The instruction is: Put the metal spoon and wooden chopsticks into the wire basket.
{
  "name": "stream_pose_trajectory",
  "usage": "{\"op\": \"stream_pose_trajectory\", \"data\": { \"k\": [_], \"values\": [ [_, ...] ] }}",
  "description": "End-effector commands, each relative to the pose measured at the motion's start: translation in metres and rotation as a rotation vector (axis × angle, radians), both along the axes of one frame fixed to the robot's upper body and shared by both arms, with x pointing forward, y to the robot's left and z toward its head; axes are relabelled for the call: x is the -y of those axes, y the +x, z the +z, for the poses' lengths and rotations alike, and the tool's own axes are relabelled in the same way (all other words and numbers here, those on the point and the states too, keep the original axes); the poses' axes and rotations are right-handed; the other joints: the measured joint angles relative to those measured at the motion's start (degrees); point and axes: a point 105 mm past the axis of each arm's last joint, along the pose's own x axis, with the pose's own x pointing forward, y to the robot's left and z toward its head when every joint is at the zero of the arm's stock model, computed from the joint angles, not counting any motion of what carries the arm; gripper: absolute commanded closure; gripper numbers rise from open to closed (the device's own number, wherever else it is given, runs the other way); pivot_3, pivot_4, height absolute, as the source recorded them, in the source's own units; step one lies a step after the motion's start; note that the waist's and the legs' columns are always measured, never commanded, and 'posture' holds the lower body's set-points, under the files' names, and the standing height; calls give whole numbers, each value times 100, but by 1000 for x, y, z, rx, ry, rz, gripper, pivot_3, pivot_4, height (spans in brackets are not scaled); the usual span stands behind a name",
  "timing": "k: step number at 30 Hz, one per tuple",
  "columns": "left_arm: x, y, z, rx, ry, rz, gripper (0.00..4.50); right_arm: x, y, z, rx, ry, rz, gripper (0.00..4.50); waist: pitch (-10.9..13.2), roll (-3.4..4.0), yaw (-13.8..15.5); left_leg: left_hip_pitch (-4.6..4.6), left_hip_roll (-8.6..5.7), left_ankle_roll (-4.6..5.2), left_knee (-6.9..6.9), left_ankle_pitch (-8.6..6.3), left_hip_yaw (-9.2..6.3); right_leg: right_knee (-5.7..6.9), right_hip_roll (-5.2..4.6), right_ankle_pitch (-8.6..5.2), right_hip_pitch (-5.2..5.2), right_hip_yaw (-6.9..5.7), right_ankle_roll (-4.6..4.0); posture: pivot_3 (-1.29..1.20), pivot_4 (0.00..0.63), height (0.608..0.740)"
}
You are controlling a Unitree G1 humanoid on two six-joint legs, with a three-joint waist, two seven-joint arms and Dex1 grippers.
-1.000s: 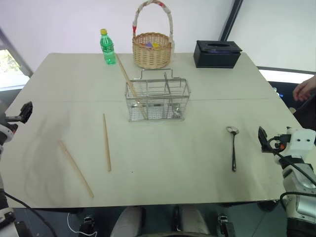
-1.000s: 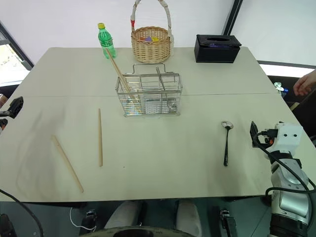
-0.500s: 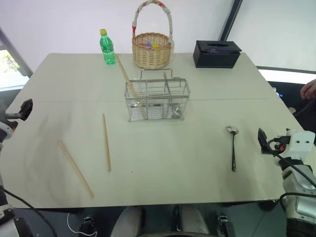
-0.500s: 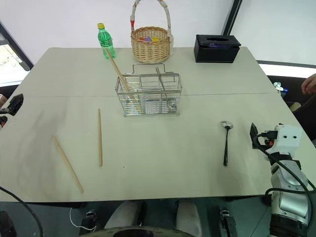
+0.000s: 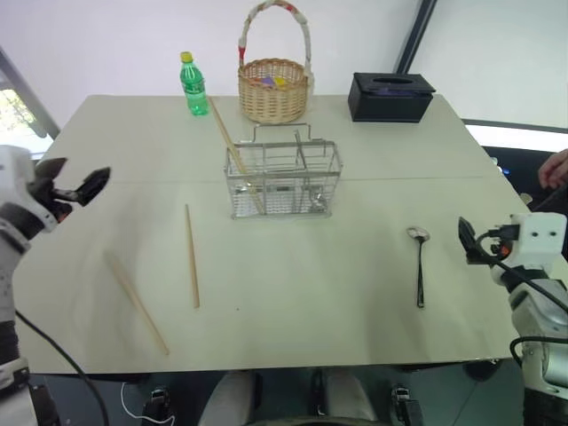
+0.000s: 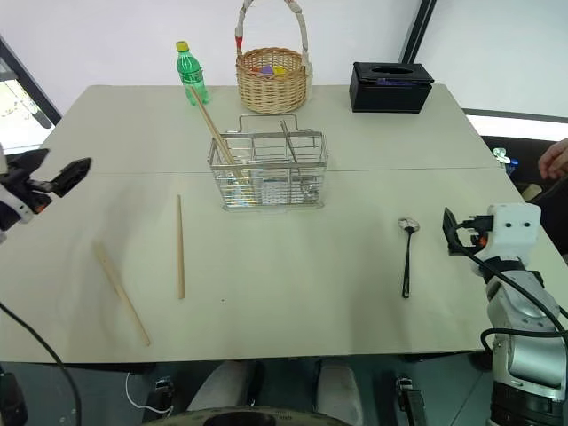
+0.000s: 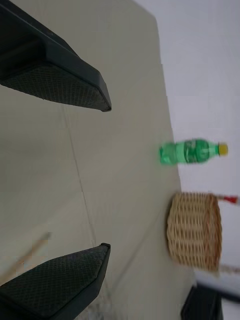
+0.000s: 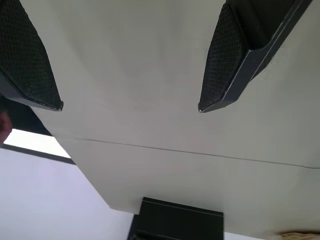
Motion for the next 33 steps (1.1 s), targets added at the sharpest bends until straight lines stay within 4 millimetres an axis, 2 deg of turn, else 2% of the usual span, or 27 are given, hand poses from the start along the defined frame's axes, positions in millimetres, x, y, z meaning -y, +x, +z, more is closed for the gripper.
{"op": "stream_pose_trajectory", "data": {
  "k": [1, 3, 5, 7, 15, 19, 25, 28, 33],
  "values": [
    [59, -13, 20, 7, 56, -303, 33, -28, -5, 9, -47, 77, -1, 0, 2, 3, 0, -1, 2, 0, 0, 0, -2, -1, 2, 0, -1, 0, -1, 0, 150, 663],
    [85, -25, 19, -28, 74, -454, 33, -35, -6, 8, -85, 111, -23, 0, 4, 6, -10, -2, 1, 0, 0, 0, -1, -4, 0, 1, -2, 0, -4, 0, 150, 663],
    [114, -46, 8, -100, 151, -669, 33, -41, -2, 7, -127, 139, -46, 0, 5, 7, -26, -2, 2, 0, 0, 0, 4, -4, 0, 1, -1, 3, -7, 0, 150, 663],
    [127, -54, 3, -137, 179, -768, 33, -45, 1, 3, -166, 160, -60, 0, 7, 21, -13, 0, 2, 0, -1, 0, 6, -8, 0, 3, -6, 2, -12, 0, 150, 663],
    [158, -50, -1, -173, 222, -952, 33, -57, 16, -24, -253, 237, -67, 0, 7, 22, -11, 3, 3, 3, -4, 2, -1, -12, 20, 3, -11, -6, -13, 0, 150, 663],
    [165, -43, 3, -162, 241, -975, 33, -64, 22, -37, -271, 249, -60, 0, 4, 16, -23, 2, 3, 4, -4, 2, 6, -10, 21, 5, -6, -5, -10, 0, 150, 663],
    [166, -44, 9, -155, 253, -986, 33, -70, 26, -58, -300, 256, -62, 0, 3, 15, -54, 3, 8, 4, -16, 2, 5, -3, 28, 14, -6, -5, 7, 0, 150, 663],
    [165, -46, 11, -158, 257, -987, 0, -70, 28, -62, -294, 261, -68, 852, 4, 16, -51, 4, 8, 4, -12, 2, 5, -5, 28, 13, -10, -5, 7, 0, 150, 663],
    [164, -44, 12, -152, 260, -974, 0, -66, 32, -61, -272, 269, -79, 3274, 5, 18, -51, 10, 7, 4, -5, 2, 5, -4, 28, 12, -14, -5, 5, 0, 150, 663]
  ]
}}
